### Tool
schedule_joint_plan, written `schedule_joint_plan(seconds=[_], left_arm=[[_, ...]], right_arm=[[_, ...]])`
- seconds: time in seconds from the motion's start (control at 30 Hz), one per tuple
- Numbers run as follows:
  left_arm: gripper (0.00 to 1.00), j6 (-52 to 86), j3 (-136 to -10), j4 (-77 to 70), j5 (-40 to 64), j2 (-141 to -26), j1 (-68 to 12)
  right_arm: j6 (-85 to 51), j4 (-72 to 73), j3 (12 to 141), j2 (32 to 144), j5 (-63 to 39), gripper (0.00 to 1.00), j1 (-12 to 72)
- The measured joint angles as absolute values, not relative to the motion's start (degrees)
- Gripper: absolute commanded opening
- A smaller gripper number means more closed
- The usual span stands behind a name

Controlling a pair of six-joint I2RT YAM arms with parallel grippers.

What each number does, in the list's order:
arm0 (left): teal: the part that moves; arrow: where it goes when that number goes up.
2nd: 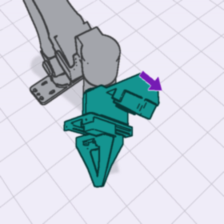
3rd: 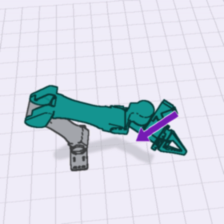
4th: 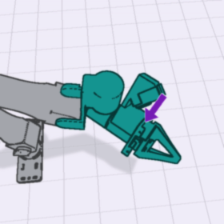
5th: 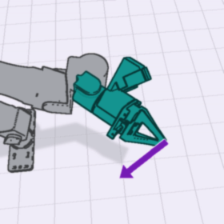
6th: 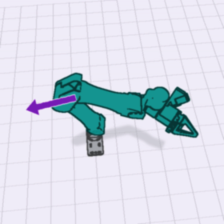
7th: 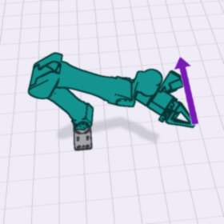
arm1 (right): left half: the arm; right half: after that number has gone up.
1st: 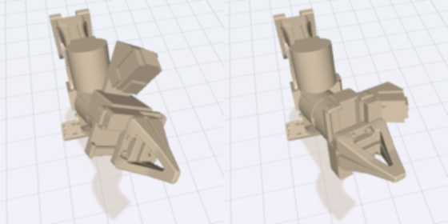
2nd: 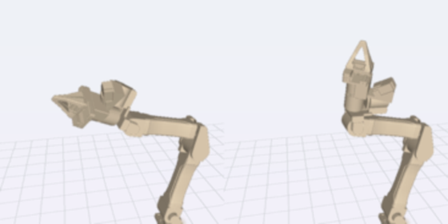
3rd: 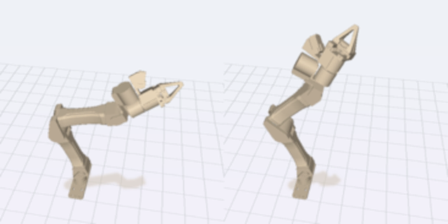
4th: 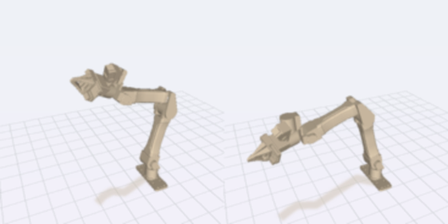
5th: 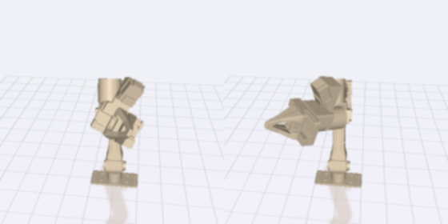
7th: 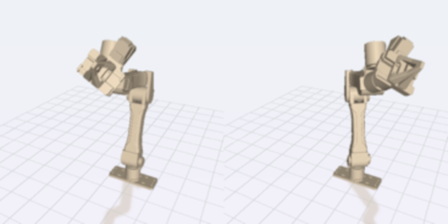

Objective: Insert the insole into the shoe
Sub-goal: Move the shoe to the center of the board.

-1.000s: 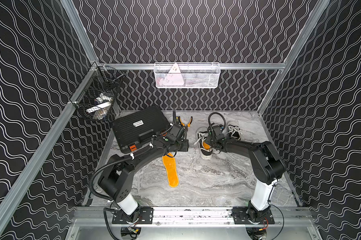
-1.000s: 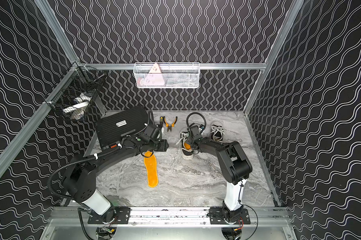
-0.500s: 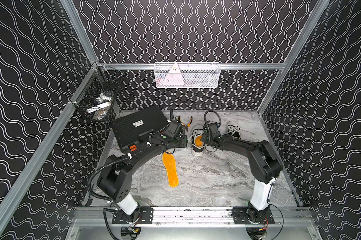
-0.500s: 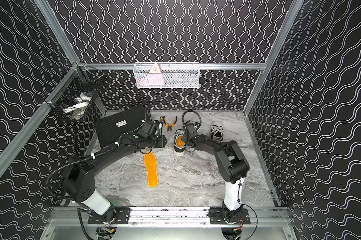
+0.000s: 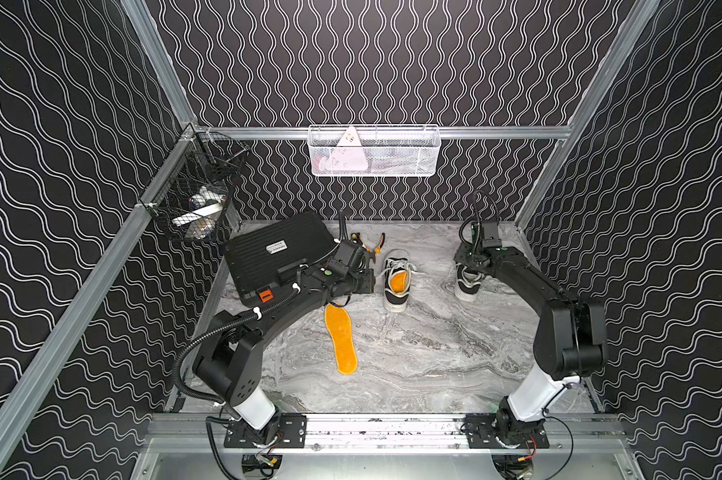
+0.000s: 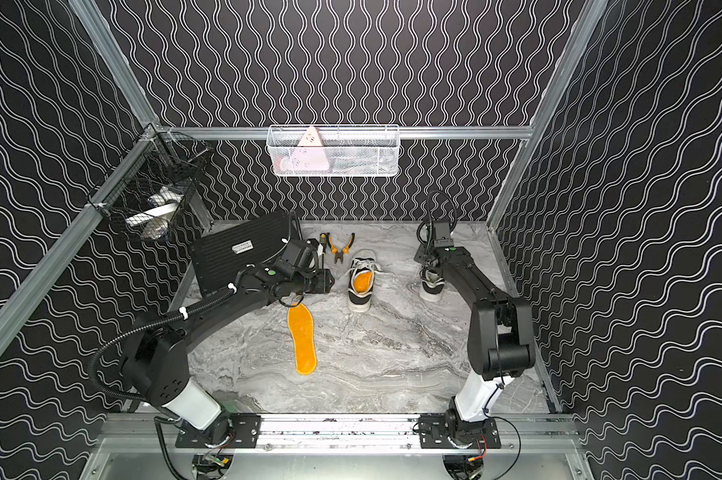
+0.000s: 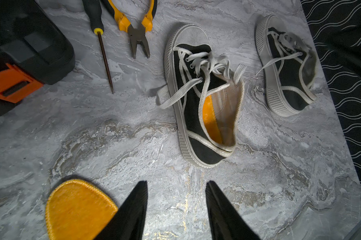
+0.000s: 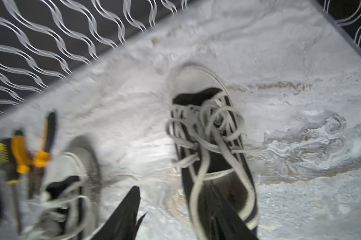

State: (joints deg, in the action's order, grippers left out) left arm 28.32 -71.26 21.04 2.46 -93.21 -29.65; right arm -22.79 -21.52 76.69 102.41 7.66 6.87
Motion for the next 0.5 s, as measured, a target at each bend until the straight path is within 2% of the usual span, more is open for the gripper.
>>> schedule_joint_plan(seconds=[0.2,0.4,0.5], left_arm=[[0.51,28.3,-71.5,21.1,3.0,-93.3,-29.6],[0.51,28.3,-71.8,21.9,3.1,-93.3,-29.6],[0.51,28.1,-72.6,22.1,3.2,-93.6,-29.6]], right_arm=[[-19.0,-25.1,79.5,107.9,4.8,0.52,4.4],[-18.4,-26.5,80.3,111.5,0.6,0.29,4.1],[-18.4,-26.5,79.7,111.4,-0.7,0.23,4.9]])
